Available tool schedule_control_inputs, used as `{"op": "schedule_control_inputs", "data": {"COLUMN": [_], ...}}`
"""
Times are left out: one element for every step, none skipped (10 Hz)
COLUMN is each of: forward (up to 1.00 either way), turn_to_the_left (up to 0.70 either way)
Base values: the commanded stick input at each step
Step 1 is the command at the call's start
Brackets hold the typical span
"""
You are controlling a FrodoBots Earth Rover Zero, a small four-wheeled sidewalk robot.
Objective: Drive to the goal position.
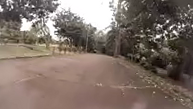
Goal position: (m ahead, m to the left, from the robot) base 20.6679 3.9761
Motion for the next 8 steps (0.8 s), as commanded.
{"op": "schedule_control_inputs", "data": {"forward": [0.7,0.7,0.7,0.7,0.7,0.7,0.7,0.7], "turn_to_the_left": [-0.3,0.0,0.0,0.0,0.0,0.0,0.0,0.0]}}
